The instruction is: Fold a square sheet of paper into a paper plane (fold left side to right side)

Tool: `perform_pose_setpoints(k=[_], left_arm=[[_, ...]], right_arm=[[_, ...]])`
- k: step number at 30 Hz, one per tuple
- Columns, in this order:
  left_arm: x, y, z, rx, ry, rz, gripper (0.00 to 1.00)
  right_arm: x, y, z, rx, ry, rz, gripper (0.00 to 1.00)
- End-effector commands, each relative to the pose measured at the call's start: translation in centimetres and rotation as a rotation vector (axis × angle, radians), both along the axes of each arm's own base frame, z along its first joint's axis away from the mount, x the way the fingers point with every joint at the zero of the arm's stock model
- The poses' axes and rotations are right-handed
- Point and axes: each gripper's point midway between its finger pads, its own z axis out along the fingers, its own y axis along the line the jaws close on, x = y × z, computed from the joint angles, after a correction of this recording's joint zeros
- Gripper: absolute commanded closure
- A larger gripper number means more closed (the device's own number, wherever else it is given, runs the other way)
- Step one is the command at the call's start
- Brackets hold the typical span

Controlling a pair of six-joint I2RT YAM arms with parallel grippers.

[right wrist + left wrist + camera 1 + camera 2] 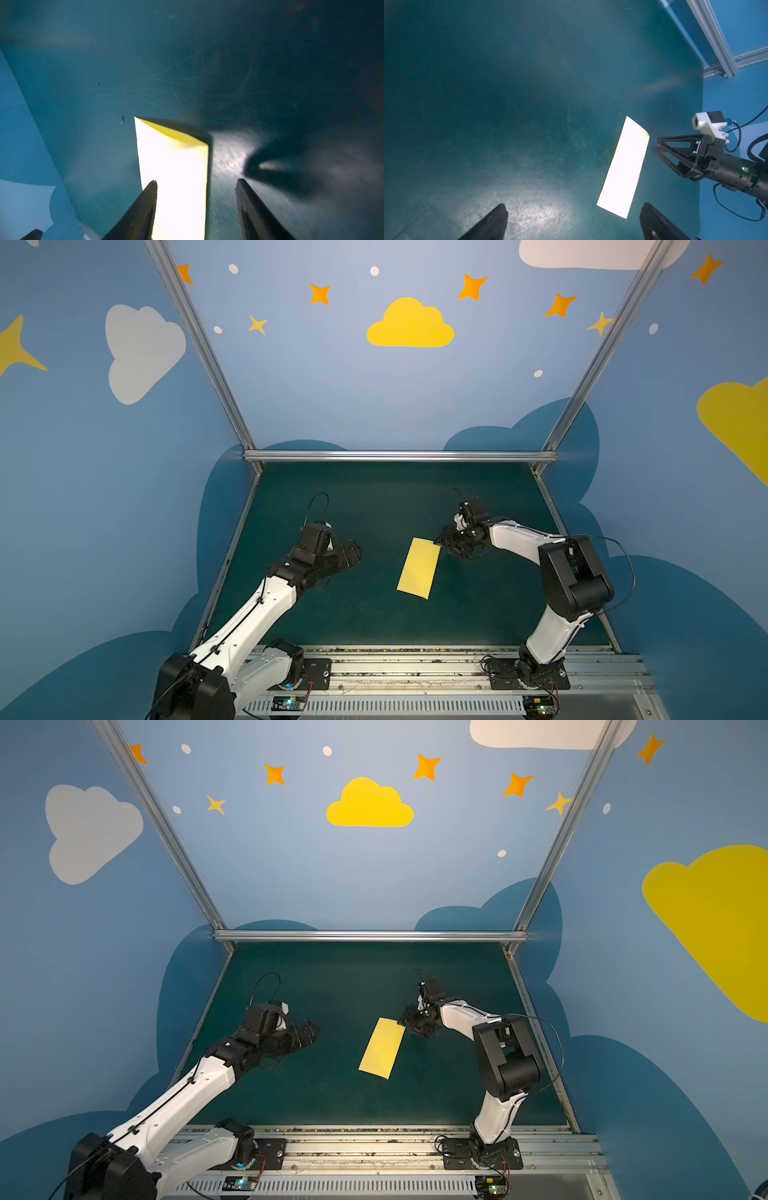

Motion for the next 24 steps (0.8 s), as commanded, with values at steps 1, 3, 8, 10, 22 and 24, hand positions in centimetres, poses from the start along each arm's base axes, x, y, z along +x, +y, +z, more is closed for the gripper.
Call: perform_pose_setpoints(k=[1, 3, 8, 10, 22, 24], left_arm=[[1.0, 0.7, 1.5, 0.026, -0.092, 0.042, 0.0], [1.0, 1.0, 1.6, 0.032, -0.096, 0.063, 0.0], [1.1, 0.7, 1.3, 0.003, -0.082, 0.077, 0.0], [1.1, 0.4, 1.0, -0.01, -0.067, 0.077, 0.0], [1.4, -2.5, -0.4, -0.071, 0.041, -0.026, 0.0], [1.5, -2.9, -0.6, -0.093, 0.042, -0.035, 0.0]], right_arm=[[0.9, 1.2, 0.1, 0.04, -0.009, 0.061, 0.4], [1.3, 1.6, -0.2, 0.051, -0.002, 0.078, 0.41], [1.7, 3.4, -1.3, 0.09, 0.032, 0.136, 0.42], [1.8, 4.2, -1.6, 0.099, 0.039, 0.155, 0.43], [0.7, 7.5, 1.6, 0.115, -0.041, 0.226, 0.41], [0.0, 6.6, 2.6, 0.1, -0.07, 0.216, 0.39]])
